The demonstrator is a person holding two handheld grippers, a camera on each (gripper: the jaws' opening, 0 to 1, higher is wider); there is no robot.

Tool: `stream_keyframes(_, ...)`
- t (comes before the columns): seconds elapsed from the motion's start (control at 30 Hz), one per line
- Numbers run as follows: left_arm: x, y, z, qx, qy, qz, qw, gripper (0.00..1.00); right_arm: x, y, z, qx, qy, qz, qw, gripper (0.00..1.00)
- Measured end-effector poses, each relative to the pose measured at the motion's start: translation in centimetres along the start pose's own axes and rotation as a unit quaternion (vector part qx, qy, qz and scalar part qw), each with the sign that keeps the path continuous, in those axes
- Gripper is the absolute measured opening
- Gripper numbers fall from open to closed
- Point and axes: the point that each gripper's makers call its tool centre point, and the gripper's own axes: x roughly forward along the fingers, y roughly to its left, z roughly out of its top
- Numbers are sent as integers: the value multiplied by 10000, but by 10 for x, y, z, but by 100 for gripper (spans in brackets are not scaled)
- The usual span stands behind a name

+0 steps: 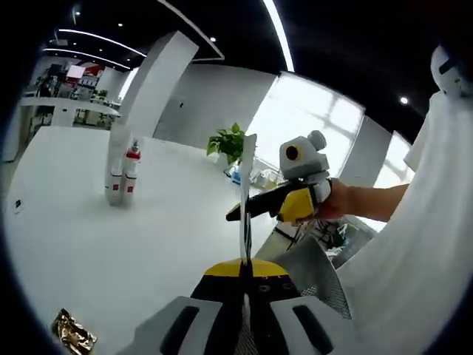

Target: Arrange the skincare products in the storage area until every visible bottle or jar stands upright without overlapping.

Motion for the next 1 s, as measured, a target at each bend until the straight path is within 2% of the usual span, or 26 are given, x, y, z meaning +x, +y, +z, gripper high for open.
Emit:
stream_keyframes(0.07,-3,-4,6,-209,-175,-193,9994,0,6,3,-6,125,56,102,9999,56)
stream_keyframes(0.13,-6,-6,11,-351,-303,-328,9984,0,8,6,-6,201,-19,215,9996,55)
stream_keyframes(0.17,-8,-10,14,-526,-396,-523,9965,0,10,10,-4,268,-105,328,9990,53)
stream_keyframes(0.23,-13,-19,18,-795,-462,-944,9913,0,11,16,0,419,-228,510,9976,47)
stream_keyframes(0.27,-15,-23,17,-958,-459,-1138,9878,0,10,23,4,412,-381,731,9957,41)
stream_keyframes(0.3,-17,-24,16,-1081,-413,-1238,9855,0,10,26,8,411,-484,795,9948,37)
stream_keyframes(0.37,-18,-18,17,-1114,-458,-1124,9863,0,9,32,5,340,-358,945,9943,25)
stream_keyframes(0.4,-18,-19,18,-1270,-475,-1206,9834,0,8,37,4,342,-312,1079,9931,20)
stream_keyframes(0.47,-18,-20,20,-1349,-506,-1257,9815,0,6,36,6,407,-296,1067,9930,18)
stream_keyframes(0.53,-18,-20,20,-1374,-524,-1287,9807,0,0,40,9,893,-294,1295,9871,10)
stream_keyframes(0.57,-18,-17,20,-1432,-540,-1249,9803,0,-5,45,13,1106,-342,1557,9810,5)
stream_keyframes(0.6,-18,-17,21,-1469,-571,-1282,9791,0,-8,50,15,1672,-268,1780,9693,5)
stream_keyframes(0.63,-19,-27,27,-1661,-645,-1576,9713,0,-8,49,16,1761,-318,1819,9669,4)
stream_keyframes(0.7,-18,-21,25,-1593,-648,-1452,9743,1,-8,49,16,1670,-365,1829,9681,1)
stream_keyframes(0.8,-19,-19,26,-1612,-708,-1413,9742,2,-6,48,17,1739,-427,1778,9676,0)
stream_keyframes(0.9,-15,-3,24,-1407,-723,-971,9826,9,-1,45,19,1958,-582,1685,9643,0)
stream_keyframes(1.0,-11,-9,20,-1507,-566,-1088,9809,13,1,44,24,1952,-730,1635,9643,0)
